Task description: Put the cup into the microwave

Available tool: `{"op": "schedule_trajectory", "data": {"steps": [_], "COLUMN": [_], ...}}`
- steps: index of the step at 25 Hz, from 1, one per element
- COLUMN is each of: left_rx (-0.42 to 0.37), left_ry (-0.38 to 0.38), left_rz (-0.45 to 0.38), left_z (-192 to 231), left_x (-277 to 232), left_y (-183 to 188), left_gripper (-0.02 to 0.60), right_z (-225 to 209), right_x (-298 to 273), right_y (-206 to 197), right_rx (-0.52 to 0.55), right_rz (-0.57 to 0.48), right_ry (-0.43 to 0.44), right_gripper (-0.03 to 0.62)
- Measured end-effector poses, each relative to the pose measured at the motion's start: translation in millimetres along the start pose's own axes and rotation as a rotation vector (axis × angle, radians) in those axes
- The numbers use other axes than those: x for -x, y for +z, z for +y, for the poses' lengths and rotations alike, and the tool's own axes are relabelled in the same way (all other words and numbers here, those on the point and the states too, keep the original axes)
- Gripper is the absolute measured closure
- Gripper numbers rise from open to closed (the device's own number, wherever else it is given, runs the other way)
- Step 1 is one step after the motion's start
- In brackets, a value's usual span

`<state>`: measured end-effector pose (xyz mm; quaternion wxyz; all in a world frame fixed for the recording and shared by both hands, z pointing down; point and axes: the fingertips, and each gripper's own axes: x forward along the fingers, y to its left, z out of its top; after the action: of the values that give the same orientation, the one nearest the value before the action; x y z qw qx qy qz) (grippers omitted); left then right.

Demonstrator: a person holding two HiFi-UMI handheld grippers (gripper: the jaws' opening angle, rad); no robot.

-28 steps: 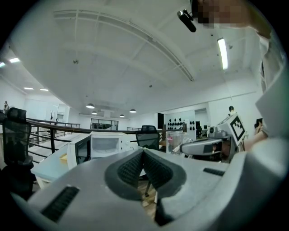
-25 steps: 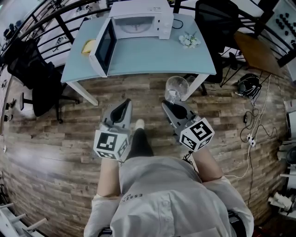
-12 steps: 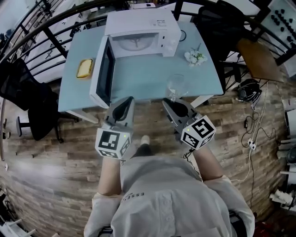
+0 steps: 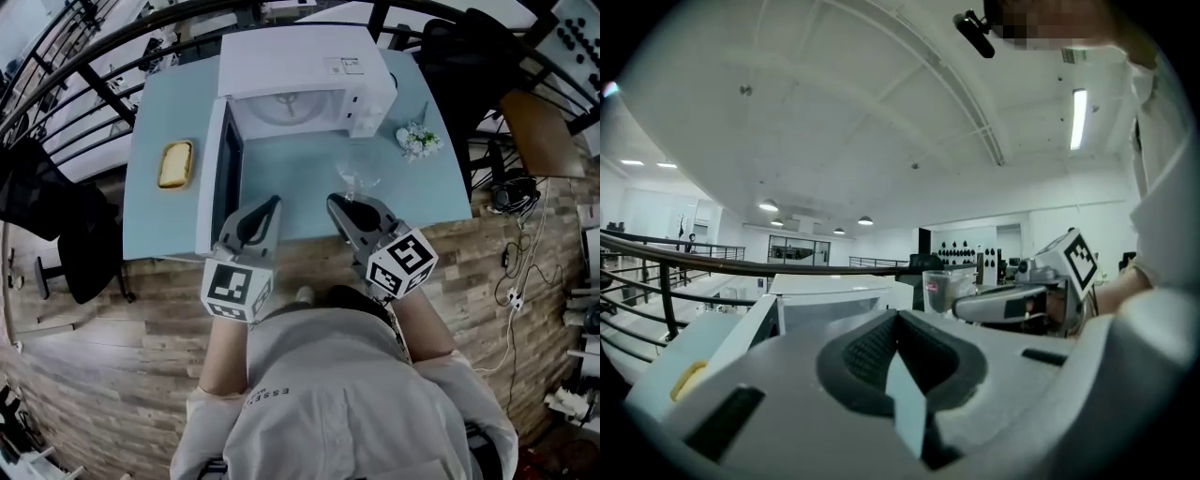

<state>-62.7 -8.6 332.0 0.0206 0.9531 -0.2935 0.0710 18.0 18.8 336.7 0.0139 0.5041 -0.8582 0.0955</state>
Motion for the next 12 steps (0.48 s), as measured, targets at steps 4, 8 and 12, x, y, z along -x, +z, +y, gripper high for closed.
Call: {"op": "schedule_trajectory", "data": {"steps": [4,8,12], "left_rx": [0.020,0.024,0.049], "left_ry": [0.033,0.071,0.119], "left_rz": [0.020,0.043,0.038], "left_z": [21,40,62], "left_x": [-24,-49,-73], "left_y": [-5,-7,-9], "left_gripper": [0.580,0.580,0.580], "right_z": [-26,-51,-76], "right_x": [-29,-58,-88], "right_y": [-5,-6,-16], "right_rx": [-0.030,-0.033,-0.048], "right_rz": [0.035,0.061,0.101], "right_ry": [0.032,0.088,0.149], "right_gripper": [0.572,0.572,0.572]}}
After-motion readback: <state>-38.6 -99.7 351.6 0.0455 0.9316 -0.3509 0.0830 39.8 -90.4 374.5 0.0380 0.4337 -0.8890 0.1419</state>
